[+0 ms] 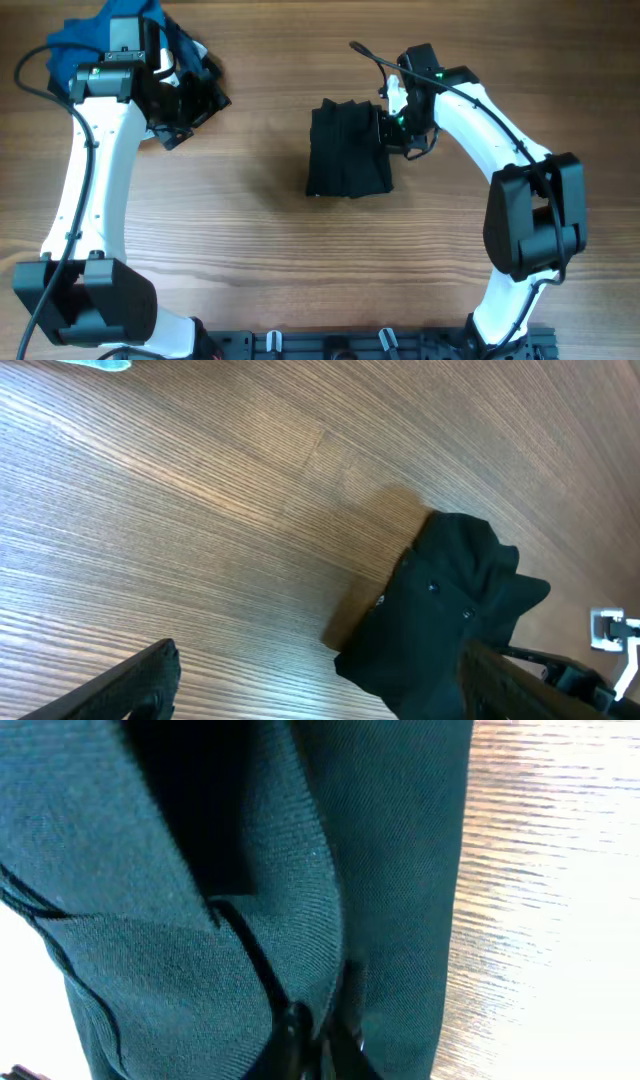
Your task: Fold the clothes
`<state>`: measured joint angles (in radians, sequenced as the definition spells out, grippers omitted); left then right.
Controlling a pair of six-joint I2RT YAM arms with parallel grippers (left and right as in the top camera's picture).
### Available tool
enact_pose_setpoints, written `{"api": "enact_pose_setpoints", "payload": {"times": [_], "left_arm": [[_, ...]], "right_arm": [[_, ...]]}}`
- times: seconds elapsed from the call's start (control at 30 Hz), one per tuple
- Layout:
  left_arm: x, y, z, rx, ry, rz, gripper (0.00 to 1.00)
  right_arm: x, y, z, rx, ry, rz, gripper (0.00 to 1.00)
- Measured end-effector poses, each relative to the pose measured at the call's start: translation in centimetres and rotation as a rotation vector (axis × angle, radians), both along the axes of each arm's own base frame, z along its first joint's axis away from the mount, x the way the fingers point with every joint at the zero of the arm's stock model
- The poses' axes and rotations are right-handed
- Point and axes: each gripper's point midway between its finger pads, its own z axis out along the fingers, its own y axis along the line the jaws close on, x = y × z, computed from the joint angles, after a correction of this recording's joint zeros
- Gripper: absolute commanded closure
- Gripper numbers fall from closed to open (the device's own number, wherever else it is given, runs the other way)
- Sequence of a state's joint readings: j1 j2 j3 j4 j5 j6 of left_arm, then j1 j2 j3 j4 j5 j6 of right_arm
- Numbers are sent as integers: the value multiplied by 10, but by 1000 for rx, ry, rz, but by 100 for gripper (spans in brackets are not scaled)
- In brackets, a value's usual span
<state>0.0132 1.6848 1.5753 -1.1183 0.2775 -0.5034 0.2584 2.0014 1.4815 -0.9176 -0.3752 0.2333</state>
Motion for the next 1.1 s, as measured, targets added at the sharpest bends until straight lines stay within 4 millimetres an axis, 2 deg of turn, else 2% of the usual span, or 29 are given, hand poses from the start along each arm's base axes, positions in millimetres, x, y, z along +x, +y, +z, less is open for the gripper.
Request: {"api": "enact_pose_setpoints", "payload": {"times": [0.3,0.57,0.7,0.77,0.83,0.87,0.97,1.1], "left_arm": [[0,0,0,0,0,0,10],[0,0,0,0,0,0,9],[0,1,0,4,0,1,9],[0,1,0,4,0,1,9],[0,1,0,4,0,1,9],[0,1,0,4,0,1,8],[0,1,0,4,0,1,8],[0,1,0,4,1,1,9]], "right_arm": [[7,2,6,8,-23,-4,96],[12,-10,6,-32,-25,-59,96],[15,-10,19,-28,-54,-62,96],[18,-9,32,-19,-84,-63,77],[17,-10,34,-22,-84,-68,60],[17,-11,33,-25,-82,-73,55],[17,-11,32,-28,-82,-72,51],[10,-11,15,-21,-68,-67,55]]}}
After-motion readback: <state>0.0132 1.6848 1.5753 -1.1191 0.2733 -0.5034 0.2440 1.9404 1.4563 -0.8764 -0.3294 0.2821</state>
